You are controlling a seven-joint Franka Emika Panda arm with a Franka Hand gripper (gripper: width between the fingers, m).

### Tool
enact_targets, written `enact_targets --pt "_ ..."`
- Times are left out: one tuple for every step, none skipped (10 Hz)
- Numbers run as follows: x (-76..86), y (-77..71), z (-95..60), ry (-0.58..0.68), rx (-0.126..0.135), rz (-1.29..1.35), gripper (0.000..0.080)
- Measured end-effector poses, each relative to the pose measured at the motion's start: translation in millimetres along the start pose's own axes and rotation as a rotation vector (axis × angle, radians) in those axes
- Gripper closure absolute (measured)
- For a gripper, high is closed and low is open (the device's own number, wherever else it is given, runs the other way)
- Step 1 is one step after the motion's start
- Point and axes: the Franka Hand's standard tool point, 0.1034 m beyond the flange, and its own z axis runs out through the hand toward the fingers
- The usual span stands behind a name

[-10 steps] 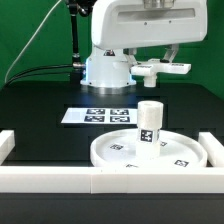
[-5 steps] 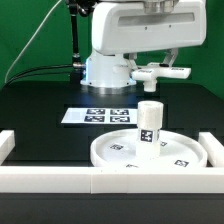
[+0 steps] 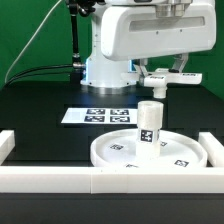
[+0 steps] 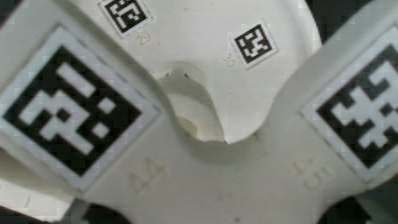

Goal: Assemble round table

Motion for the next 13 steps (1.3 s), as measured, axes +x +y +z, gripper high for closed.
enact_targets --pt "-2.9 4.3 4.5 0.011 -0.007 -0.026 0.0349" --pt "-3.5 6.2 5.6 0.009 -0.007 -0.03 0.0349" --pt "-0.3 8.0 5.1 0.013 -0.009 -0.041 0.0349" --pt "1.5 8.8 6.1 0.013 -0.009 -0.043 0.0349" --pt "0.9 9.6 7.2 0.011 -0.009 -0.041 0.0349" --pt "0.0 10.2 8.7 0.009 -0.008 -0.04 0.0349" --pt "-0.3 10.8 9.4 0.009 -0.008 -0.038 0.0349" --pt "0.3 12.2 9.5 0.015 -0.012 -0.037 0.0349" --pt "0.1 13.9 9.7 0.019 -0.014 -0.034 0.0349" --pt "-0.1 15.4 9.9 0.02 -0.016 -0.032 0.0348" --pt "0.0 15.8 10.0 0.021 -0.017 -0.032 0.0348" --pt "0.2 15.9 10.0 0.024 -0.018 -0.032 0.0348" --pt "1.2 16.1 9.8 0.031 -0.022 -0.03 0.0348"
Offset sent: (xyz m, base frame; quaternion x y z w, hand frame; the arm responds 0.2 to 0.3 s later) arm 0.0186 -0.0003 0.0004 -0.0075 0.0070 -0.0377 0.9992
